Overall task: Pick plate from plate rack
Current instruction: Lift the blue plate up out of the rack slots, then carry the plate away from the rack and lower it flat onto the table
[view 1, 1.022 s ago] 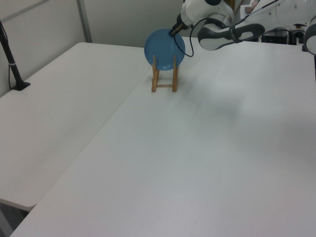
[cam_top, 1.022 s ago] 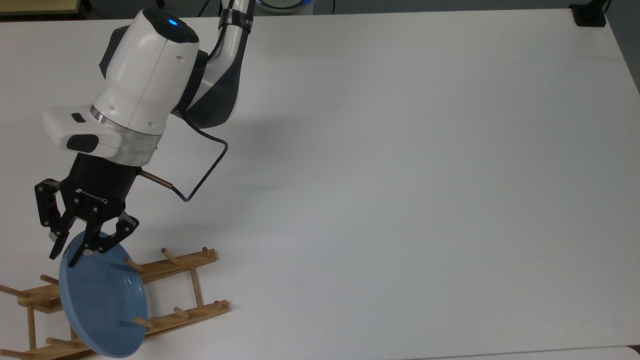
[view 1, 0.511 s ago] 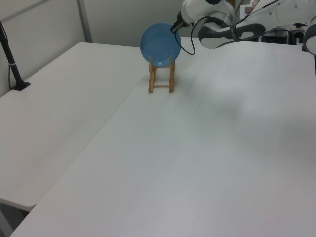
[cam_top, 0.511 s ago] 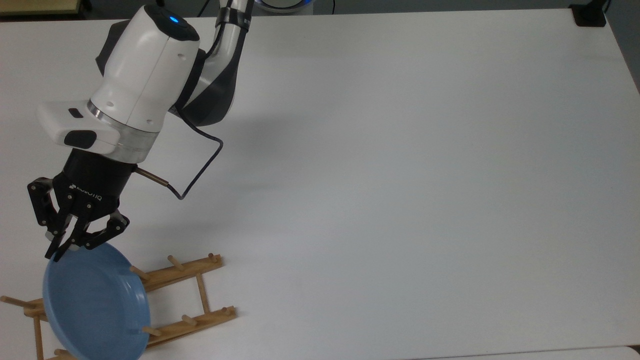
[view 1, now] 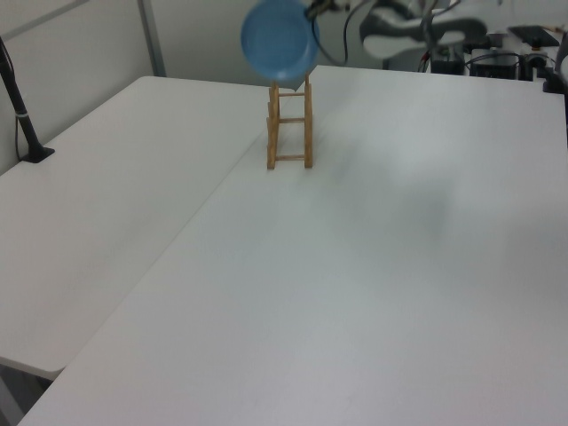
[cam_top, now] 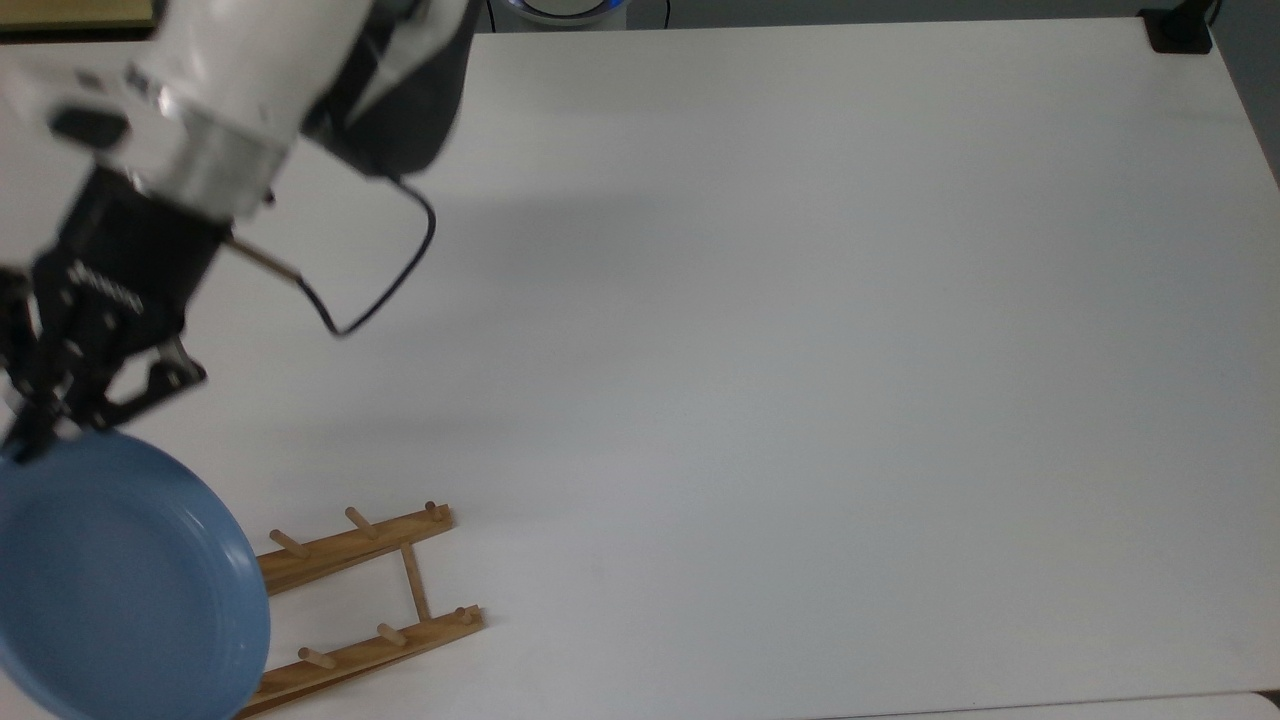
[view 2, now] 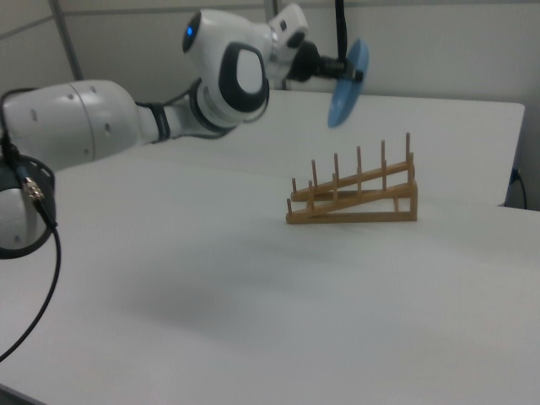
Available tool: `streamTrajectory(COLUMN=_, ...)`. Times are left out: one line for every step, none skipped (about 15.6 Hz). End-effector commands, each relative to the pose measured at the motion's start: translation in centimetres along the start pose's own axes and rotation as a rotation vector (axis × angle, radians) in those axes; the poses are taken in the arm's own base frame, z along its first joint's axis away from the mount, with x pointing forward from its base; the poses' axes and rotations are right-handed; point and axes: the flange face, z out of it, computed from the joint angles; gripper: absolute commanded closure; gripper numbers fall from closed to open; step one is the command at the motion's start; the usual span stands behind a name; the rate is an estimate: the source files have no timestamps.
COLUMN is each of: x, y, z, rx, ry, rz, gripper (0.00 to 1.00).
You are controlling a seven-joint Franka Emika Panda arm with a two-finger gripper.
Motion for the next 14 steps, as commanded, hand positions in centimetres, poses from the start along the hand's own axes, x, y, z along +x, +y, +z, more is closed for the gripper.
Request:
streamTrajectory(x=1.9, y=1.3, z=-6.3, rx=0.112, ry=-0.037, rz=0.227, gripper=1.00)
streamTrajectory(x=0.5, y=1.1, z=-7.0, rx=0.152, ry=-0.089, rz=0.271, gripper=1.00)
streamTrajectory(x=-0.7, y=1.0, z=-8.0, rx=0.194, ry=-0.142, rz=0.323, gripper=1.00)
streamTrajectory(x=-2.8, y=0.7, z=-8.3, rx=0.221, ry=-0.226, rz=0.347, gripper=1.00)
streamTrajectory(x=-4.9, y=-0.2, z=-8.5, rx=0.251, ry=-0.323, rz=0.332, gripper=1.00)
streamTrajectory(x=-6.7, y=-1.1, z=-8.7, rx=0.291, ry=-0.435, rz=0.306, gripper=1.00)
streamTrajectory(x=-8.2, y=-1.7, z=-8.7, rx=0.347, ry=-0.563, rz=0.295, gripper=1.00)
streamTrajectory(x=-9.5, y=-2.1, z=-8.8, rx=0.422, ry=-0.682, rz=0.281, gripper=1.00)
streamTrajectory(x=-10.7, y=-2.5, z=-9.1, rx=0.501, ry=-0.784, rz=0.244, gripper=1.00)
streamTrajectory(x=-12.0, y=-2.9, z=-9.6, rx=0.563, ry=-0.881, rz=0.188, gripper=1.00)
streamTrajectory(x=-13.5, y=-3.4, z=-10.1, rx=0.601, ry=-0.975, rz=0.117, gripper=1.00)
streamTrajectory(x=-14.8, y=-3.7, z=-10.5, rx=0.642, ry=-1.051, rz=0.043, gripper=1.00)
streamTrajectory(x=-16.3, y=-4.2, z=-10.7, rx=0.688, ry=-1.113, rz=-0.039, gripper=1.00)
streamTrajectory(x=-17.6, y=-4.5, z=-10.8, rx=0.731, ry=-1.166, rz=-0.109, gripper=1.00)
